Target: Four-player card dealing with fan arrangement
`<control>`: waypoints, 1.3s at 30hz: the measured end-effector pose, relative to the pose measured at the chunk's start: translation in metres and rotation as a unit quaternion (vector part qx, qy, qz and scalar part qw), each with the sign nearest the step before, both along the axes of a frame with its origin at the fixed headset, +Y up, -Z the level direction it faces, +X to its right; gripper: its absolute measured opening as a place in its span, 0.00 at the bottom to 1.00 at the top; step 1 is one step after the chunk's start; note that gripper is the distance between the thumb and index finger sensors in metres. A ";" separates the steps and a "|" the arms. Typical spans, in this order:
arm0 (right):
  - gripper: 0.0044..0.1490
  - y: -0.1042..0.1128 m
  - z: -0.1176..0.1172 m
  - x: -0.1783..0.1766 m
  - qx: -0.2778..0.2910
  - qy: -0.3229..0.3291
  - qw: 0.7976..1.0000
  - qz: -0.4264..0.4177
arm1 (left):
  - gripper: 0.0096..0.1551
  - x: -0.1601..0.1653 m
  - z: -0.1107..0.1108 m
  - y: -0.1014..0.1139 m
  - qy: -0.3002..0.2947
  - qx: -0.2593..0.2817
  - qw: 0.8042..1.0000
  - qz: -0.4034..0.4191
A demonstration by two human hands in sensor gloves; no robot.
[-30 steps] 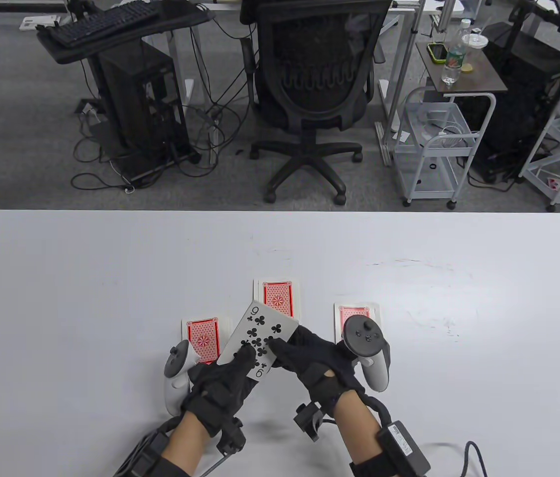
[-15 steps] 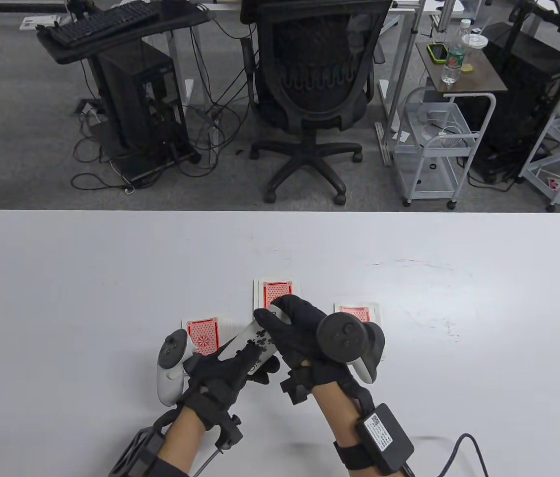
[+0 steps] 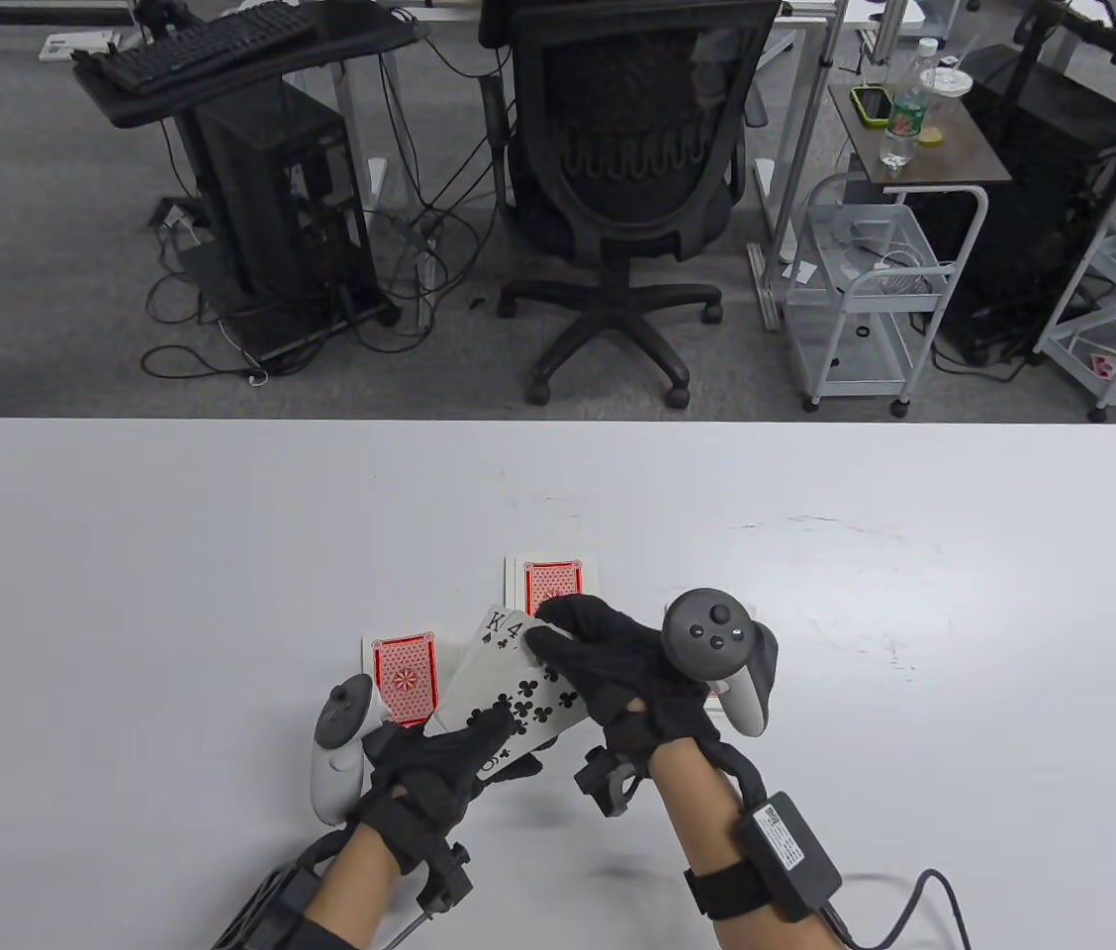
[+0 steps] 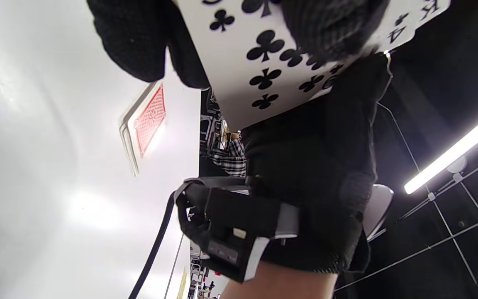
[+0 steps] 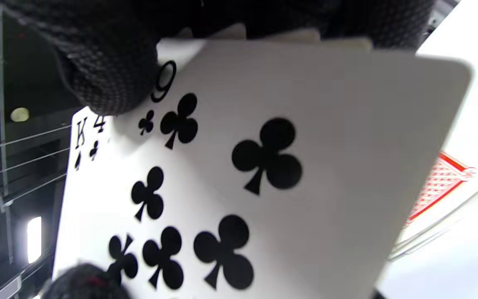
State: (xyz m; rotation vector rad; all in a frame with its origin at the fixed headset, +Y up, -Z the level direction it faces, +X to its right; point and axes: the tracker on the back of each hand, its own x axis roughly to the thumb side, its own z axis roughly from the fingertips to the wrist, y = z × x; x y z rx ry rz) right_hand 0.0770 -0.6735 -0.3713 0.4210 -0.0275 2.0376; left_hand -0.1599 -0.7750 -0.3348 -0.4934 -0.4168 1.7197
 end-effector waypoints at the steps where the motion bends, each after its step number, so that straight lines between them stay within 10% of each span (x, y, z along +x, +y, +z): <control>1: 0.25 0.000 0.000 -0.001 0.007 0.000 1.000 -0.017 | 0.30 -0.001 0.000 -0.001 0.002 -0.004 1.000 0.005; 6: 0.28 -0.001 -0.004 0.000 0.012 0.036 0.999 -0.038 | 0.30 -0.008 -0.001 -0.004 0.025 -0.023 0.999 0.039; 11: 0.32 -0.022 -0.005 0.004 -0.099 -0.003 0.994 -0.042 | 0.29 -0.005 0.000 -0.001 0.027 -0.025 0.996 0.078; 39: 0.34 -0.028 -0.011 0.002 -0.082 0.051 0.983 -0.154 | 0.31 -0.016 0.000 -0.004 0.050 -0.026 0.993 0.101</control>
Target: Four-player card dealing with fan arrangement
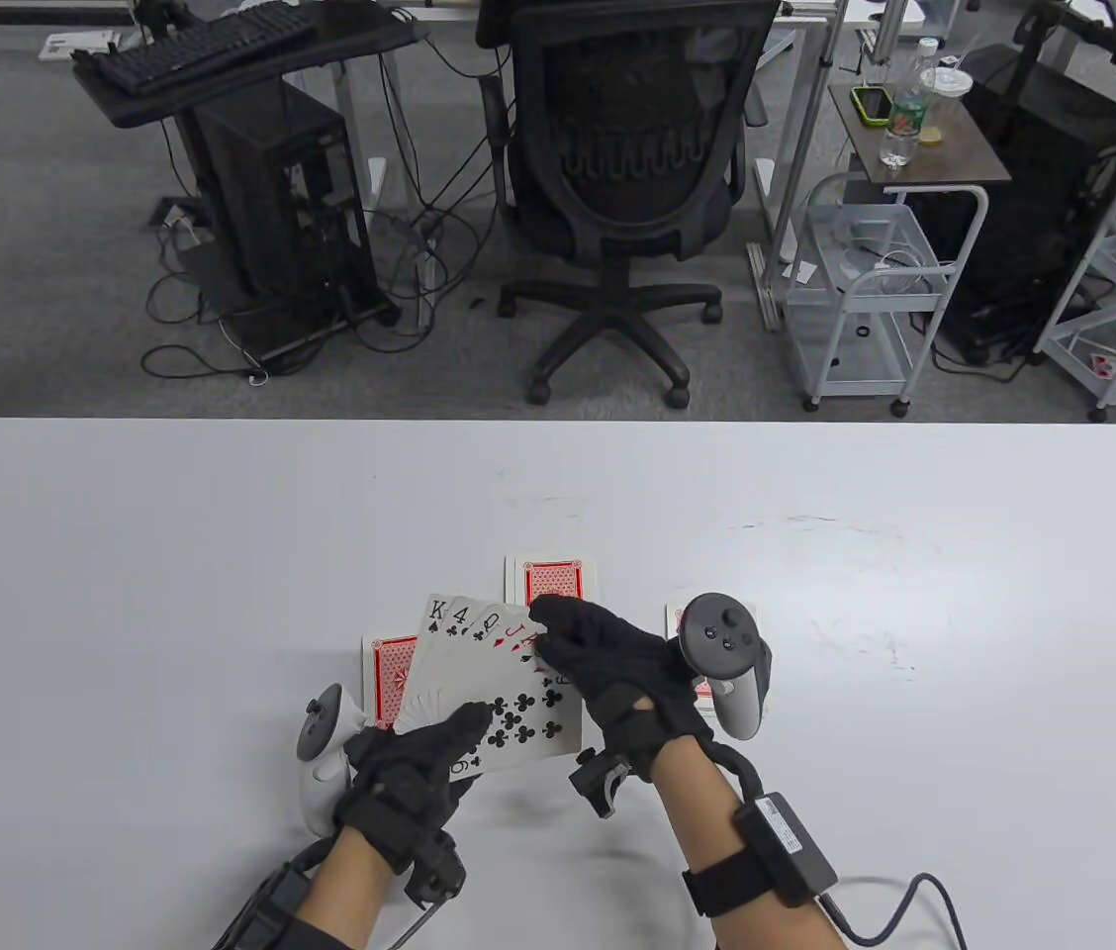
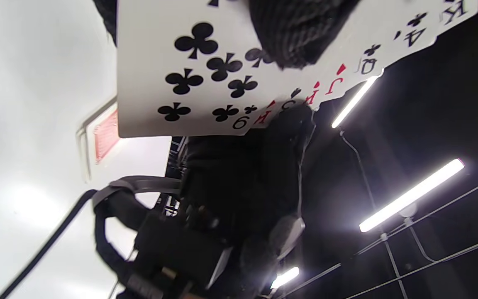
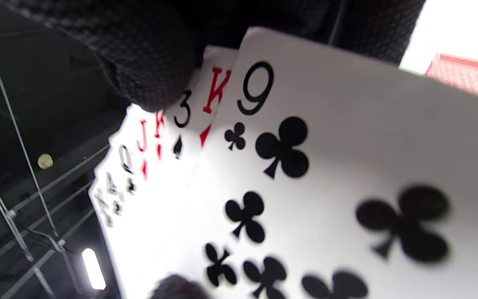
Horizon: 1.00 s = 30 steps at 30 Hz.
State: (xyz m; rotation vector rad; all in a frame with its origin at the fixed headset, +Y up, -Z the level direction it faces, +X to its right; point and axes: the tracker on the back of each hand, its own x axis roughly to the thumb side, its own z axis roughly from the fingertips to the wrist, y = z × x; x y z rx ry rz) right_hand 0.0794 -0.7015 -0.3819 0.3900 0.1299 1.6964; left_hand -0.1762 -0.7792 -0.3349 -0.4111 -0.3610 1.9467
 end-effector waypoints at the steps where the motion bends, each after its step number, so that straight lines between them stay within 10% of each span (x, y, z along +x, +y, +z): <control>1: 0.40 -0.002 0.000 0.001 -0.021 0.005 1.000 -0.012 | 0.31 -0.002 0.000 0.001 0.009 0.000 1.000 0.009; 6: 0.36 -0.009 -0.001 0.002 -0.035 0.015 0.991 0.127 | 0.31 -0.006 0.001 0.001 0.037 -0.005 0.998 0.047; 15: 0.35 -0.006 0.002 -0.003 -0.002 0.017 0.996 0.091 | 0.32 -0.011 0.001 0.003 0.045 -0.002 0.997 0.059; 30: 0.40 0.020 0.030 -0.030 0.253 -0.038 0.941 0.221 | 0.33 -0.015 0.006 -0.002 0.110 -0.029 0.993 0.013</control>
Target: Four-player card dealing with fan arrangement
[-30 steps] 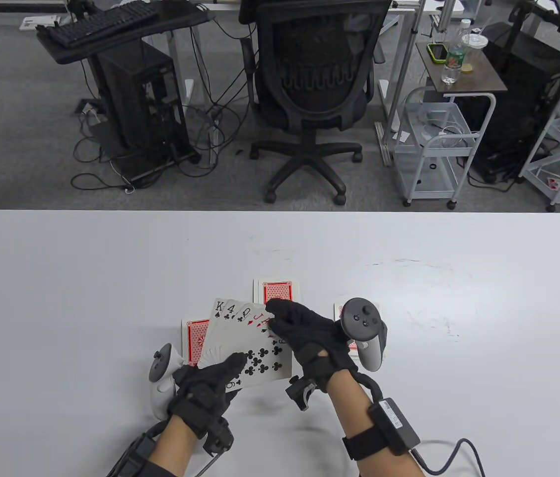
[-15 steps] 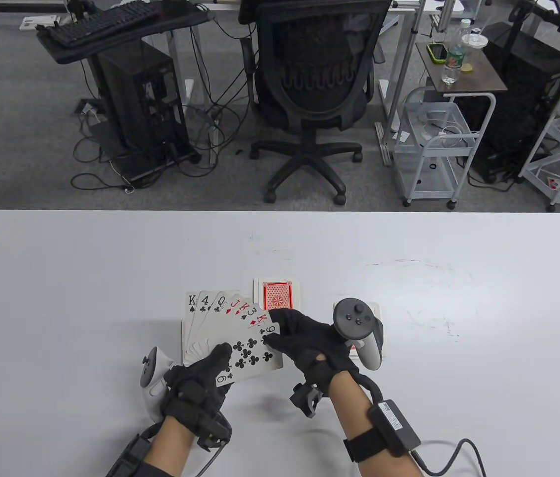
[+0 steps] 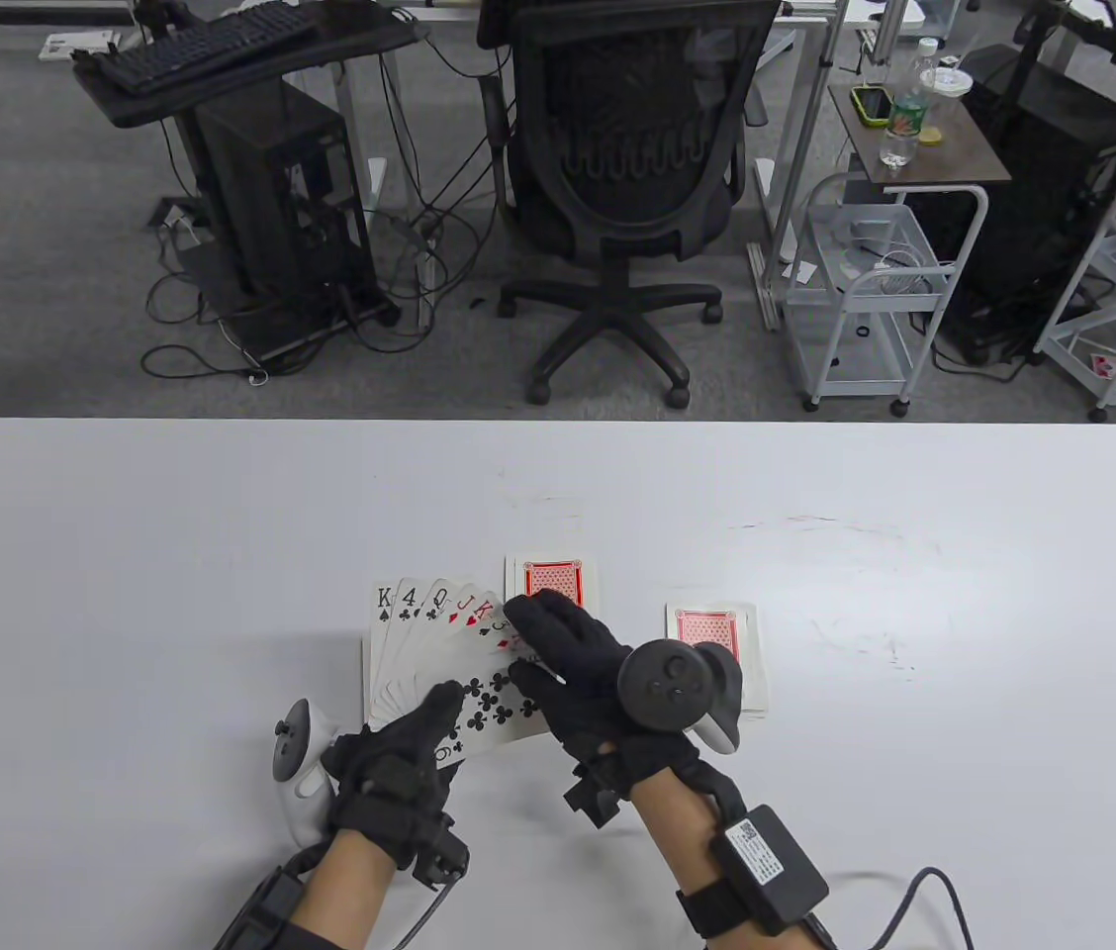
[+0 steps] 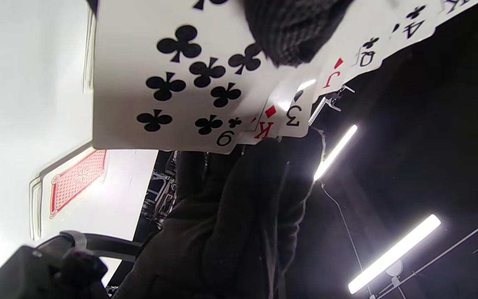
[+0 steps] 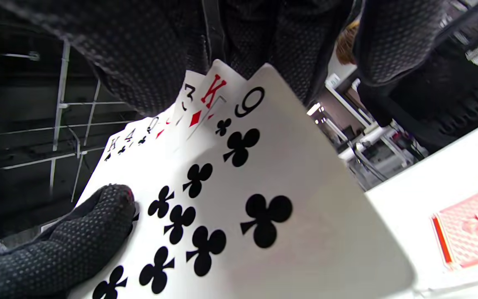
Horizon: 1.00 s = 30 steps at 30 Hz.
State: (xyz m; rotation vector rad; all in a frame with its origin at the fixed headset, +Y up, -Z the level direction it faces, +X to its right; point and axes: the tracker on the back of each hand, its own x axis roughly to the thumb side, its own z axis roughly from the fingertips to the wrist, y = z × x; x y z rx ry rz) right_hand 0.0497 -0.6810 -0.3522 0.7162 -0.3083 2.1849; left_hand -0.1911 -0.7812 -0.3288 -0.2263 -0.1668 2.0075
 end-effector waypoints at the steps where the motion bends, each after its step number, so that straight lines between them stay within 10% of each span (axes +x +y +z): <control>1: 0.41 0.000 0.000 -0.001 0.001 0.005 1.000 -0.005 | 0.33 0.001 0.000 0.000 -0.003 -0.001 1.000 0.002; 7: 0.26 0.006 -0.002 0.009 -0.004 -0.069 0.995 -0.074 | 0.33 0.007 -0.002 0.002 -0.032 0.014 0.999 -0.024; 30: 0.25 0.022 -0.034 0.105 -0.045 -0.159 0.975 -0.148 | 0.31 -0.001 -0.012 0.008 -0.094 0.029 0.990 -0.105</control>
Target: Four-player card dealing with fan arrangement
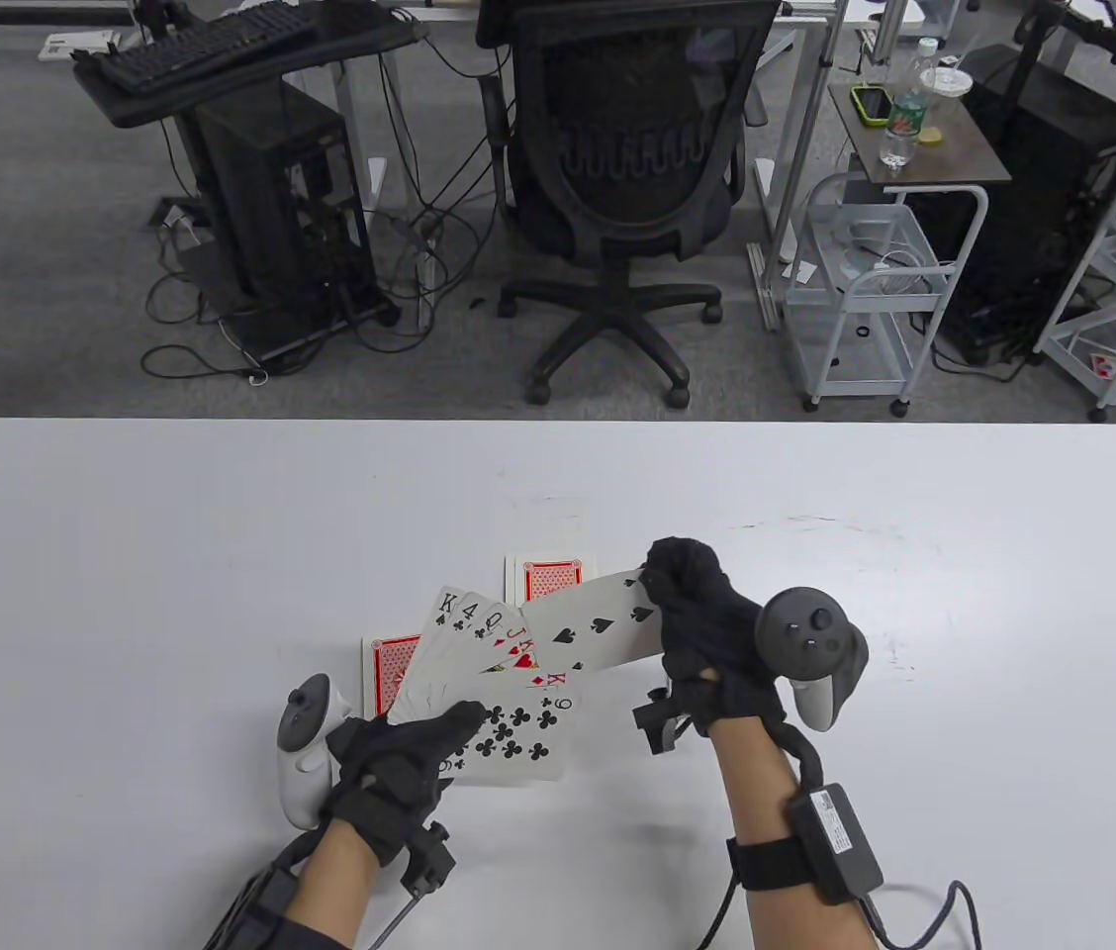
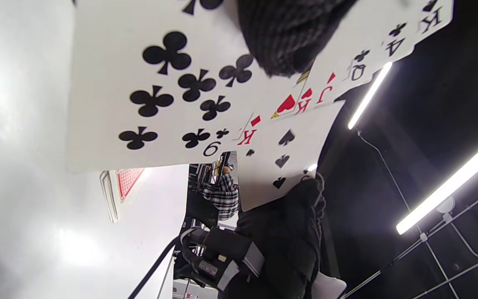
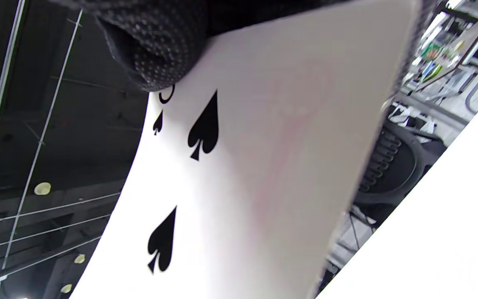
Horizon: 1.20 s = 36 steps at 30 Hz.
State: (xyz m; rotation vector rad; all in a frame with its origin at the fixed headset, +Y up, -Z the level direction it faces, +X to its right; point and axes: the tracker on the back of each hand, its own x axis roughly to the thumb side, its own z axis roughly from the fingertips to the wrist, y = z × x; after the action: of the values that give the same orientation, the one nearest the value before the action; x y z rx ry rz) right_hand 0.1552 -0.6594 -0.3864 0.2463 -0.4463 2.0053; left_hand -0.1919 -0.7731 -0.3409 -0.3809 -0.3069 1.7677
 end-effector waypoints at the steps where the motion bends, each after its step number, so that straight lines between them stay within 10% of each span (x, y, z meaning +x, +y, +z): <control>1: 0.25 -0.001 -0.001 0.004 -0.002 -0.003 1.000 -0.007 | 0.31 0.000 0.000 0.001 -0.004 0.002 1.000 -0.003; 20: 0.25 0.026 0.012 -0.067 -0.016 0.269 0.960 0.070 | 0.40 0.040 0.002 0.006 -0.183 0.046 0.968 -0.162; 36: 0.24 0.013 0.010 -0.069 -0.015 0.237 0.970 0.059 | 0.29 0.038 0.001 0.004 -0.157 0.037 0.977 -0.141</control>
State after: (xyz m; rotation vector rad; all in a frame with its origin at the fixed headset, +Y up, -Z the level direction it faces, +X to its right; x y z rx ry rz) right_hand 0.0864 -0.6466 -0.3768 0.7282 -0.0962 1.9826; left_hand -0.1541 -0.7688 -0.3395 -0.6218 -0.5155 1.4118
